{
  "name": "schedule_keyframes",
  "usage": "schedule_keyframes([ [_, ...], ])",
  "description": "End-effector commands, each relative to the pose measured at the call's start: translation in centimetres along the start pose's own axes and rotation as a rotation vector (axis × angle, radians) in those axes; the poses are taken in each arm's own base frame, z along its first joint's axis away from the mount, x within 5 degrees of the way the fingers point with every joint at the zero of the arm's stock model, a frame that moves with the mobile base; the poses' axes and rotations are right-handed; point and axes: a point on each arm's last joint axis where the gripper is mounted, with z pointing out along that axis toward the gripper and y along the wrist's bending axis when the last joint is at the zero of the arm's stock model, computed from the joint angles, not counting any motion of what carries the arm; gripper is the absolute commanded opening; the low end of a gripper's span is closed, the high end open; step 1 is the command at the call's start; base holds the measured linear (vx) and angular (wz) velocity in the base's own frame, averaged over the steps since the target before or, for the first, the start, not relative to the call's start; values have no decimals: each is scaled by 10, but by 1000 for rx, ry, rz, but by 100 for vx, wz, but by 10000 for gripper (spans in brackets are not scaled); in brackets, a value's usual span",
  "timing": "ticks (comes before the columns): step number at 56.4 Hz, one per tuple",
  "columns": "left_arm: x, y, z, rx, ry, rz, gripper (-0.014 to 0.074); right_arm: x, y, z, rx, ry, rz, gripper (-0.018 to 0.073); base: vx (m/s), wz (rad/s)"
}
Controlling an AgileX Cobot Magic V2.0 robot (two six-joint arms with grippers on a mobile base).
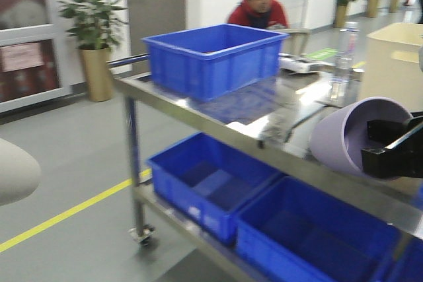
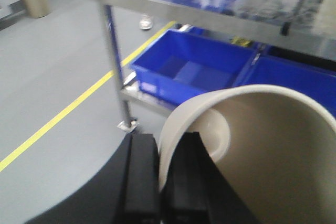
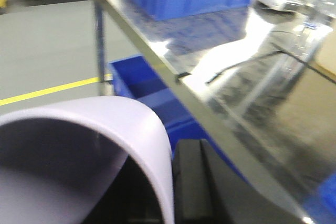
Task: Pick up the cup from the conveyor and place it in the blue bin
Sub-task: 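Hold both cups while the base drives to the blue bins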
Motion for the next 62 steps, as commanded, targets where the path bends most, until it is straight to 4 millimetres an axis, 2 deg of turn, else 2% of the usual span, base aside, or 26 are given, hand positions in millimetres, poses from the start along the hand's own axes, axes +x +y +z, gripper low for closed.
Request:
schedule_keyframes([
  [1, -16, -1, -8, -6, -118, -17, -6, -18, -2, -13, 1, -139, -11, -9, 31, -71],
  [31, -16, -1, -7, -6, -116, -17, -6, -18, -2, -13, 1, -139, -11, -9, 29, -67],
  [62, -16, -1, -7, -6, -116, -17, -6, -18, -2, -13, 1, -139, -11, -9, 24, -44],
])
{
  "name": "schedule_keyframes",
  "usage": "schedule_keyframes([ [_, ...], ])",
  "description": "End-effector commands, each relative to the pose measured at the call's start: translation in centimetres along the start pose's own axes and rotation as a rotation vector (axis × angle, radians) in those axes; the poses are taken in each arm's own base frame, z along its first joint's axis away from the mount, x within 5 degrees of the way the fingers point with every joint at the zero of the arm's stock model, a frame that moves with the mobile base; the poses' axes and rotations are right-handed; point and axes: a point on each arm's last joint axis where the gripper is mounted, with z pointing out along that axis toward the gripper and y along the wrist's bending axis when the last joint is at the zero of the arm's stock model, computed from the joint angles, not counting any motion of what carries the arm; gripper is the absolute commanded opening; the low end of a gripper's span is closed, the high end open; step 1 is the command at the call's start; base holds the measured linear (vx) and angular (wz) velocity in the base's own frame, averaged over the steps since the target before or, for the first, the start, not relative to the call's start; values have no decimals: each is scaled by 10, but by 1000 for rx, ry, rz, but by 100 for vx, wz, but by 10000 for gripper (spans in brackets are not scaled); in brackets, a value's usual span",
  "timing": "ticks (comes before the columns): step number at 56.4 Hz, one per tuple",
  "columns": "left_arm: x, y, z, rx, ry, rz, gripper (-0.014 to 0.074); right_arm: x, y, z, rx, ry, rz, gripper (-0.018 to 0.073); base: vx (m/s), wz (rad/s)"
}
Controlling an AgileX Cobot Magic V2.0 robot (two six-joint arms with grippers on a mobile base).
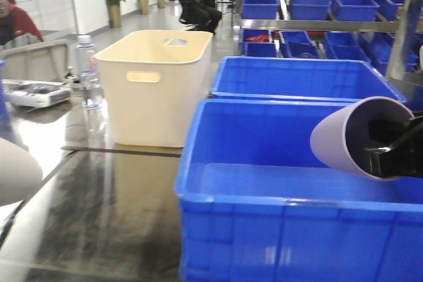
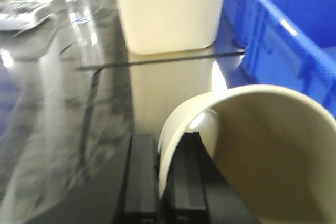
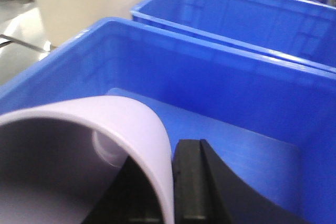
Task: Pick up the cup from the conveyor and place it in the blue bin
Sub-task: 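Hold both cups while the base drives to the blue bins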
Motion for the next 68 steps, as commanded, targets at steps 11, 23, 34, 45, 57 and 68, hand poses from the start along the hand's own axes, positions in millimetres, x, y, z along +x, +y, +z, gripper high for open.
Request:
schedule_keyframes([
  [11, -16, -1, -8, -6, -117, -17, -6, -18, -2, -13, 1, -139, -11, -9, 20, -32],
  [23, -16, -1, -8, -6, -117, -17, -6, -18, -2, -13, 1, -139, -11, -9, 15, -19],
  [34, -16, -1, -8, -6, -117, -17, -6, -18, -2, -13, 1, -139, -11, -9, 8, -8],
  [45, -16, -1, -8, -6, -117, -17, -6, -18, -2, -13, 1, -139, -11, -9, 4, -5],
  [57, -16, -1, -8, -6, -117, -17, -6, -18, -2, -13, 1, -139, -11, -9, 0, -1],
  [68, -16, -1, -8, -5, -117, -17, -6, -18, -2, -13, 1, -139, -11, -9, 0, 0],
])
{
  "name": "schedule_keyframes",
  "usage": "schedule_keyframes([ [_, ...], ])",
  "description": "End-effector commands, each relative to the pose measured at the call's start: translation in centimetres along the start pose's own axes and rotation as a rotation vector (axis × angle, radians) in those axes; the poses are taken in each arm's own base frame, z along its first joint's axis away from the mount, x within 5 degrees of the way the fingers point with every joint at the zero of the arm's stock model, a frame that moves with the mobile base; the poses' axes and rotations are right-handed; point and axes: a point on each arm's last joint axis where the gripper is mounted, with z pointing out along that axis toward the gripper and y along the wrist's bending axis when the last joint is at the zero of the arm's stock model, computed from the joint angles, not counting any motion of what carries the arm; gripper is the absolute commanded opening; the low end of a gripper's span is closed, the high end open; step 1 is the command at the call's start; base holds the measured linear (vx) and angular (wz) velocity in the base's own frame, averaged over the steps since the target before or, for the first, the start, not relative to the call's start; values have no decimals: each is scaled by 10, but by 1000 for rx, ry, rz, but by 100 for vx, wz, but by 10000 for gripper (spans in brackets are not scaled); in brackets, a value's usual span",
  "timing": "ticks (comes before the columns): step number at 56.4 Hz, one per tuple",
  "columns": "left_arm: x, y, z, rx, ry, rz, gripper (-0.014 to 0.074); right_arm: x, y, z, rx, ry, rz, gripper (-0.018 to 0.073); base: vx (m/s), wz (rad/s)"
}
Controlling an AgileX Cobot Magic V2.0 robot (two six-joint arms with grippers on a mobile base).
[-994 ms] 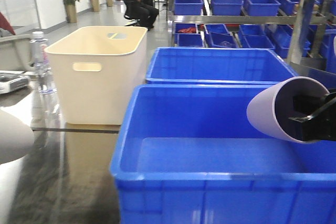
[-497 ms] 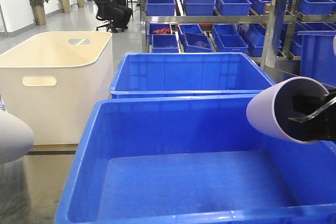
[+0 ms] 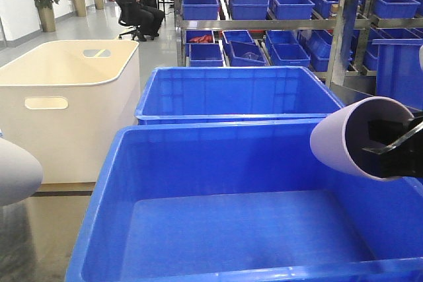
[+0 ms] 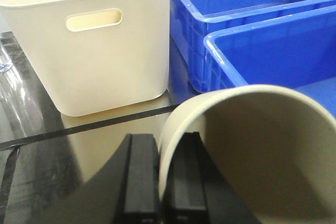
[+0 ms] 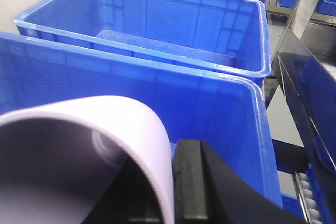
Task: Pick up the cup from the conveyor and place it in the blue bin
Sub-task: 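Hold both cups while the base drives to the blue bins, then move both held cups over the nearest blue bin and release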
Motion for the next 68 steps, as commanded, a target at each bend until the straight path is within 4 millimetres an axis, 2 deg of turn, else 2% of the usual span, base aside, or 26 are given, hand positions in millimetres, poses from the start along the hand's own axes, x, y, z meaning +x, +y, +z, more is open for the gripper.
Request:
schedule_keyframes([
  [1, -16, -1, -8, -5, -117, -17, -6, -18, -2, -13, 1, -139, -11, -9, 0, 0],
  [12, -17, -1, -8, -3, -131, -27, -6, -18, -2, -13, 1, -140, -11, -9, 0, 0],
  [20, -35, -4, -13, 37, -298, -117, -6, -19, -1, -13, -1, -143, -9, -9, 0, 0],
  [32, -59, -21, -7, 145, -344, 83, -6, -19, -1, -12, -5, -148, -5, -9, 0, 0],
  [40, -74, -42, 14, 325, -298, 71, -6, -20, 0, -9, -8, -160, -5, -9, 0, 0],
  [47, -78, -62, 43, 431, -226, 88, -5, -20, 0, -6, -9, -158, -6, -9, 0, 0],
  [58, -60, -94, 93, 532, -91, 96, 11, -16, 2, 9, -11, -116, -8, -1, 0, 0],
  [68, -46, -106, 120, 560, 4, 46, 89, -9, 5, 28, -24, -56, 15, 36, 0, 0],
])
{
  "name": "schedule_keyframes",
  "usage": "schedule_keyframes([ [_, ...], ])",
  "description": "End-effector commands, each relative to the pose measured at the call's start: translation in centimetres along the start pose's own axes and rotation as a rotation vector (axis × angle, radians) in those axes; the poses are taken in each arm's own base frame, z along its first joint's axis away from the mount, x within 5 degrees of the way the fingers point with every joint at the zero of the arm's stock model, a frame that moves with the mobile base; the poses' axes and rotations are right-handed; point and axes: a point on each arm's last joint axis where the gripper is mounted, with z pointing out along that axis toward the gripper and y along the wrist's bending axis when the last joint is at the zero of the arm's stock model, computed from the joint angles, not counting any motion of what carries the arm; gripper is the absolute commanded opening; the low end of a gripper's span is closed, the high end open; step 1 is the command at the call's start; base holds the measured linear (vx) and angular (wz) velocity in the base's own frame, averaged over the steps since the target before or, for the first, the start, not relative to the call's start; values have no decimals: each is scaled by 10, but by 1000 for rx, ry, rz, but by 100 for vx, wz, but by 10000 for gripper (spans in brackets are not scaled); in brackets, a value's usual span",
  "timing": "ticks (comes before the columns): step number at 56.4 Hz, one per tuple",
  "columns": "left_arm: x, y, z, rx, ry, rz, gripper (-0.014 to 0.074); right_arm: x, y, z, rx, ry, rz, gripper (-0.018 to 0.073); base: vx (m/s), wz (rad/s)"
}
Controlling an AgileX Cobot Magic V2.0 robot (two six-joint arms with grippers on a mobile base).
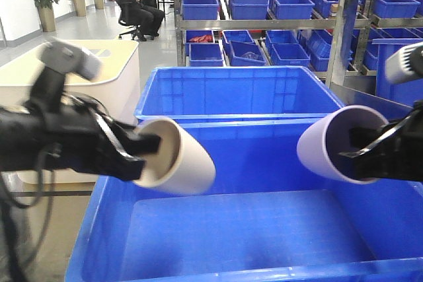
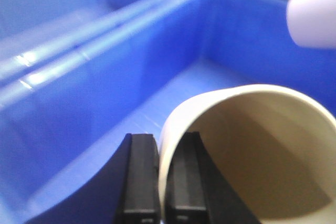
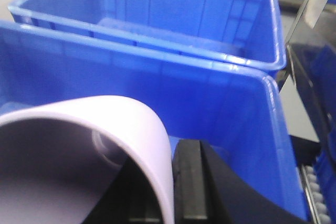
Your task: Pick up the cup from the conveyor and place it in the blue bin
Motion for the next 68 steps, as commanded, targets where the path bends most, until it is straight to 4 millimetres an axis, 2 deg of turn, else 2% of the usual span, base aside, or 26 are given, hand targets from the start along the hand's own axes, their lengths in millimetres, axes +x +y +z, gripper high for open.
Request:
schedule_keyframes([
  [1, -17, -3, -5, -10, -99, -58, 103, -15, 1, -2, -16, -107, 18, 41, 0, 0],
  [10, -13, 1, 4, -11, -77, -83, 247, -8, 4, 19, -29, -47, 36, 148, 0, 0],
  [19, -9, 3, 10, -8, -56, -87, 394, -1, 7, 37, -41, 6, 58, 316, 0, 0],
  [28, -10, 2, 9, -6, -57, -86, 459, 0, 9, 39, -57, 14, 91, 480, 0, 0],
  [33, -11, 2, 7, -7, -65, -84, 454, -3, 8, 34, -60, -8, 95, 519, 0, 0],
  [43, -20, -3, -9, -25, -125, -69, 401, -11, 6, 14, -61, -70, 97, 519, 0, 0],
  [55, -38, -16, -52, -54, -262, -30, 255, -18, 4, -7, -62, -126, 101, 488, 0, 0],
  [62, -47, -23, -77, -83, -358, -10, 177, -18, 4, -9, -62, -130, 101, 466, 0, 0],
  [68, -49, -27, -86, -82, -377, -3, 143, -18, 4, -9, -62, -129, 101, 450, 0, 0],
])
